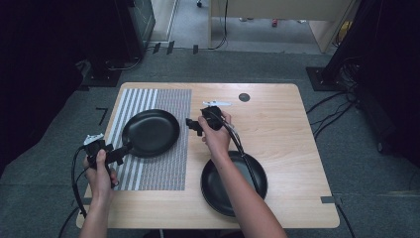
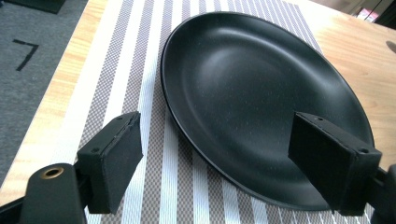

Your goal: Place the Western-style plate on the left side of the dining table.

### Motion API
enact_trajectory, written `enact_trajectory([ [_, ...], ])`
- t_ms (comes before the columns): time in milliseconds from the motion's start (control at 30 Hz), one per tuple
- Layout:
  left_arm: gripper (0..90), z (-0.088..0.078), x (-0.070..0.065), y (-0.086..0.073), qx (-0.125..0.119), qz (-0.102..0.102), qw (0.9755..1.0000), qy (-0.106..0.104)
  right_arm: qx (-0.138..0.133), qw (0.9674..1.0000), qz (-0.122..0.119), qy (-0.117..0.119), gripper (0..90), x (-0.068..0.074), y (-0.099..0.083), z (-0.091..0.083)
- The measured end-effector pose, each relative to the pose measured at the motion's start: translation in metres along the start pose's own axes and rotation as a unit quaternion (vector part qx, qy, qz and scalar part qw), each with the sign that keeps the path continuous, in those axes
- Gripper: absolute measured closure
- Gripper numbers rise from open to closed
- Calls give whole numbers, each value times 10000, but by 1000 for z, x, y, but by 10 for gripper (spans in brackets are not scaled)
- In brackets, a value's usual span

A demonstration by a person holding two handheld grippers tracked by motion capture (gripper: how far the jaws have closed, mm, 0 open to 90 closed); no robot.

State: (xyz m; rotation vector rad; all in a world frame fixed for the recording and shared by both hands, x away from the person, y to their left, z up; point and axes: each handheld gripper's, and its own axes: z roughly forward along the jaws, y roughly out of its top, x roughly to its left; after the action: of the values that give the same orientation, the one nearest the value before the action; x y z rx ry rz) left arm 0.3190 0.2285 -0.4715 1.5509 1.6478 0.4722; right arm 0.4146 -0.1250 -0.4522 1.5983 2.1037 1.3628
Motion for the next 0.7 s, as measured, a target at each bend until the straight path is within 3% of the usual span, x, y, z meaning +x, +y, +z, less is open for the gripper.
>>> enact_trajectory([
  [267,175,-13,-4,-13,12,115,9997,220,-134,9998,-147,-52,235,-10,-7,-33],
  [400,174,-19,-4,-18,11,187,9993,310,-170,9992,-284,-203,232,-16,-16,-50],
  [700,152,-32,-2,-29,-40,282,9987,413,-271,9990,-210,-295,222,-38,-40,-81],
])
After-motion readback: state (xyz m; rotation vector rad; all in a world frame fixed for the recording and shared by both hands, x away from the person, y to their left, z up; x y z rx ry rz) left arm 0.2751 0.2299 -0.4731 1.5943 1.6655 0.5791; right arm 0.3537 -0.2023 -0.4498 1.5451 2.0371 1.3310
